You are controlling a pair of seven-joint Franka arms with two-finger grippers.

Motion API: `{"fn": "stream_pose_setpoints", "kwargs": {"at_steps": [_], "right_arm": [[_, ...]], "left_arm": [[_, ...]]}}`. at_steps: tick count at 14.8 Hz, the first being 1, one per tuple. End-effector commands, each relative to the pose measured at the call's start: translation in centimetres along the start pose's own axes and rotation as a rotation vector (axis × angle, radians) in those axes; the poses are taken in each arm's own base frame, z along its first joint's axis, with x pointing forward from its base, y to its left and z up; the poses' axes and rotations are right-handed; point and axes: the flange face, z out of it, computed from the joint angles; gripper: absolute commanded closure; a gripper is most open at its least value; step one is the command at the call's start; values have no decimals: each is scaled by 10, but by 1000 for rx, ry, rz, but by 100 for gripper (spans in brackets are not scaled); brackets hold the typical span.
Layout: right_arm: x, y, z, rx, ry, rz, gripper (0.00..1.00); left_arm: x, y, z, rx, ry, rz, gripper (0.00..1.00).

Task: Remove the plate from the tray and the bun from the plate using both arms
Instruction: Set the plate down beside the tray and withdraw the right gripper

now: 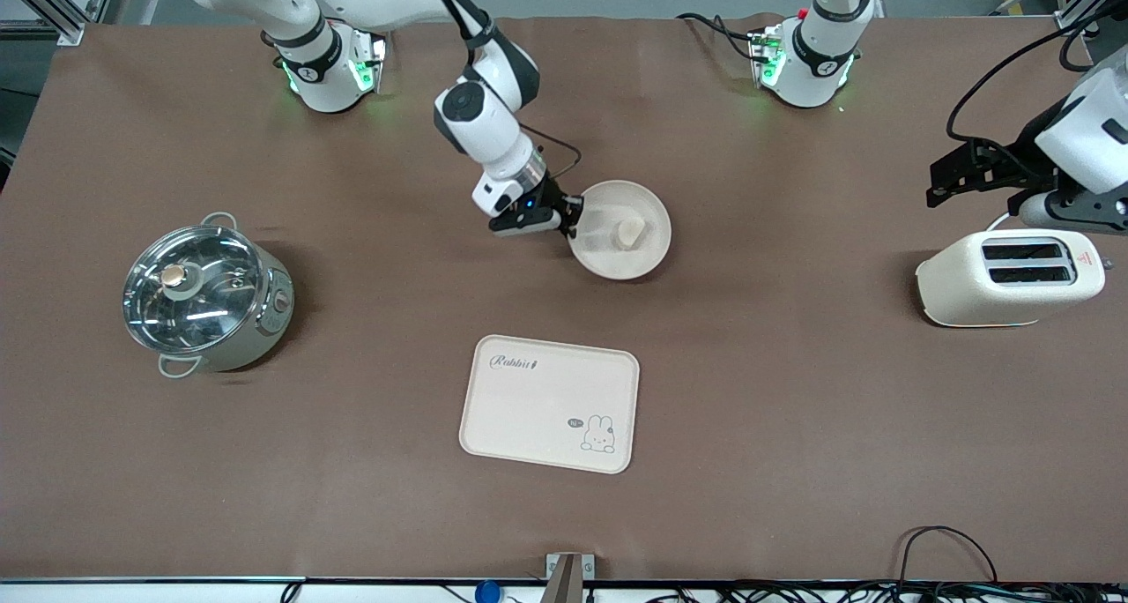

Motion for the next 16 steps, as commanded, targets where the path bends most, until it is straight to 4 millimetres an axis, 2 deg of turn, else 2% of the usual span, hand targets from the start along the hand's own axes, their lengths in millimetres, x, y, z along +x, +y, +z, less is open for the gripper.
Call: {"fn": "stream_pose_setpoints", "kwargs": {"at_steps": [1, 2, 3, 4, 6, 7, 9, 10, 12, 14, 16], "right_arm": [[15, 8, -14, -6, 12, 41, 51], [21, 9, -14, -21, -8, 50, 37], [30, 2, -17, -32, -30, 56, 4], [47, 0, -22, -57, -62, 66, 0], [114, -6, -51, -99, -129, 52, 0], [149, -1, -70, -111, -152, 32, 0], [219, 27, -113, -140, -157, 3, 0], [255, 49, -140, -165, -152, -15, 0], [309, 90, -193, -205, -137, -74, 0], [344, 135, -235, -244, -151, -110, 0], [371, 197, -278, -271, -163, -91, 0]], "left_arm": [[1, -4, 2, -1, -6, -6, 0], [1, -6, 1, -1, -3, -9, 0], [1, -9, -1, -1, 0, -15, 0], [1, -12, -1, -3, 2, -20, 0], [1, -13, -1, -2, 2, -23, 0], [1, -16, -2, -2, 2, -24, 0], [1, -17, -1, -2, 1, -28, 0], [1, -17, -2, -2, 2, -29, 0], [1, -15, -1, -1, 2, -28, 0], [3, -13, -1, 1, 13, -22, 0], [5, -6, 1, -1, 23, -10, 0]]}}
